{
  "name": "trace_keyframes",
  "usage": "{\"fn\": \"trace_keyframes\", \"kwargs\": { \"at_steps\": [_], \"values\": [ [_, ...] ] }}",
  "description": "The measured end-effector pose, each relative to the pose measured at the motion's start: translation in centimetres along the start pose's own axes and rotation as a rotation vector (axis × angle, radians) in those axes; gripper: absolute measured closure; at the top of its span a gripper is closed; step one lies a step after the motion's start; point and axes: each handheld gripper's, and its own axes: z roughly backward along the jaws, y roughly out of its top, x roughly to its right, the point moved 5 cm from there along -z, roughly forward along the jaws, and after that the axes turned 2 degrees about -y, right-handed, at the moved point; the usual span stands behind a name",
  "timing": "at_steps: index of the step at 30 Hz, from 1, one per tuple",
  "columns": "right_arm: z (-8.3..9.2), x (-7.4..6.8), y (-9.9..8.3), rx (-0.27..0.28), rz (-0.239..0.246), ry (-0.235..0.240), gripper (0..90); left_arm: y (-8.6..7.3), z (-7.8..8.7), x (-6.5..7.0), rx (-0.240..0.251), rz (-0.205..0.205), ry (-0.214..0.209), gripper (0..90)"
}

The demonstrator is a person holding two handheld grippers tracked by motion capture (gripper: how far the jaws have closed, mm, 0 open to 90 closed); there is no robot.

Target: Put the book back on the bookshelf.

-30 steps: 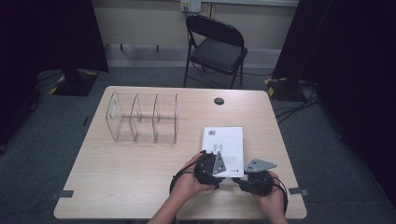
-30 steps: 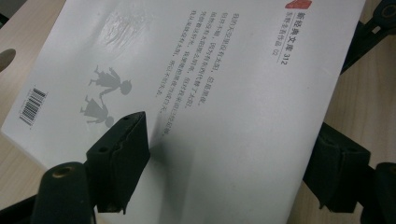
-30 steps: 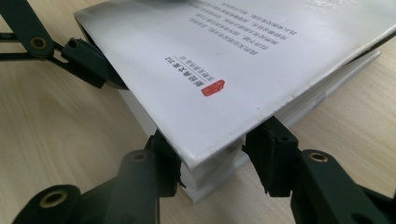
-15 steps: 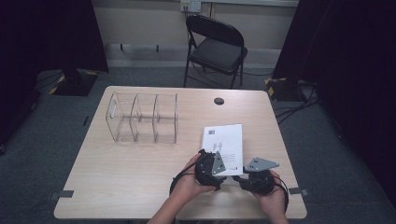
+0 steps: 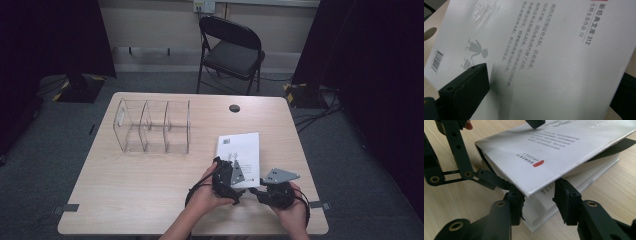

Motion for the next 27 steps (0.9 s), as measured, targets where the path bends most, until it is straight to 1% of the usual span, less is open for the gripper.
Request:
{"fn": "trace_keyframes", "kwargs": {
  "at_steps": [1, 2, 4, 6, 9, 12, 13, 15, 17, 18, 19, 20, 21, 22, 23, 24, 25, 26, 27],
  "values": [
    [0.0, 0.0, 0.0, 0.000, 0.000, 0.001, 59.5, 0.0, -0.1, 0.0, -0.002, -0.007, 0.006, 0.2],
    [0.0, 0.0, 0.0, -0.004, 0.000, 0.000, 59.5, 0.1, -0.3, -0.1, -0.008, -0.008, 0.013, 0.2],
    [0.0, 0.0, -0.1, -0.003, -0.002, -0.001, 59.5, 0.2, -0.3, -0.1, -0.010, -0.004, 0.013, 0.2],
    [0.0, -0.1, -0.1, -0.006, -0.014, -0.005, 59.5, 0.3, -0.6, -0.1, -0.017, -0.018, 0.027, 0.2],
    [0.1, -0.1, -0.2, -0.008, -0.019, -0.005, 59.5, 0.3, -0.7, -0.2, -0.021, -0.017, 0.037, 0.2],
    [0.2, -0.1, -0.3, -0.008, -0.018, -0.002, 59.4, 0.2, -0.8, -0.3, -0.030, -0.019, 0.039, 1.3],
    [0.2, -0.1, -0.3, -0.010, -0.018, -0.002, 59.3, 0.2, -0.7, -0.5, -0.034, -0.029, 0.041, 3.3],
    [0.2, -0.1, -0.4, -0.010, -0.020, 0.000, 59.2, 0.2, -0.8, -0.4, -0.032, -0.031, 0.040, 3.4],
    [0.1, 0.0, -0.6, -0.014, -0.037, 0.014, 58.3, 0.1, -0.8, -0.5, -0.033, -0.041, 0.033, 3.5],
    [0.1, 0.1, -0.7, -0.011, -0.041, 0.021, 56.6, 0.1, -0.8, -0.5, -0.033, -0.041, 0.033, 3.7],
    [0.1, 0.0, -0.7, -0.006, -0.054, 0.037, 54.1, 0.1, -0.8, -0.5, -0.024, -0.040, 0.027, 3.9],
    [0.1, 0.0, -0.7, -0.006, -0.054, 0.037, 54.1, 0.1, -0.8, -0.5, -0.024, -0.040, 0.027, 4.4],
    [0.1, 0.1, -0.8, 0.000, -0.062, 0.052, 50.9, 0.2, -0.8, -0.5, -0.017, -0.035, 0.016, 4.8],
    [0.1, 0.1, -0.8, 0.000, -0.062, 0.052, 50.9, 0.2, -0.8, -0.5, -0.017, -0.035, 0.016, 5.0],
    [0.1, 0.0, -1.0, 0.005, -0.057, 0.054, 43.2, 0.2, -0.7, -0.5, -0.025, -0.039, 0.009, 5.4],
    [0.0, 0.0, -1.0, 0.014, -0.053, 0.041, 37.3, 0.2, -0.7, -0.5, -0.025, -0.039, 0.009, 6.3],
    [0.1, 0.1, -1.1, 0.018, -0.048, 0.036, 34.6, 0.4, -0.6, -0.4, -0.036, -0.078, 0.011, 8.0],
    [0.3, 0.2, -1.3, 0.019, -0.041, 0.028, 33.8, 0.5, -0.5, -0.3, -0.030, -0.095, 0.013, 10.7],
    [0.3, 0.2, -1.3, 0.019, -0.041, 0.028, 33.8, 0.5, -0.5, -0.3, -0.030, -0.095, 0.013, 14.0]
  ]
}}
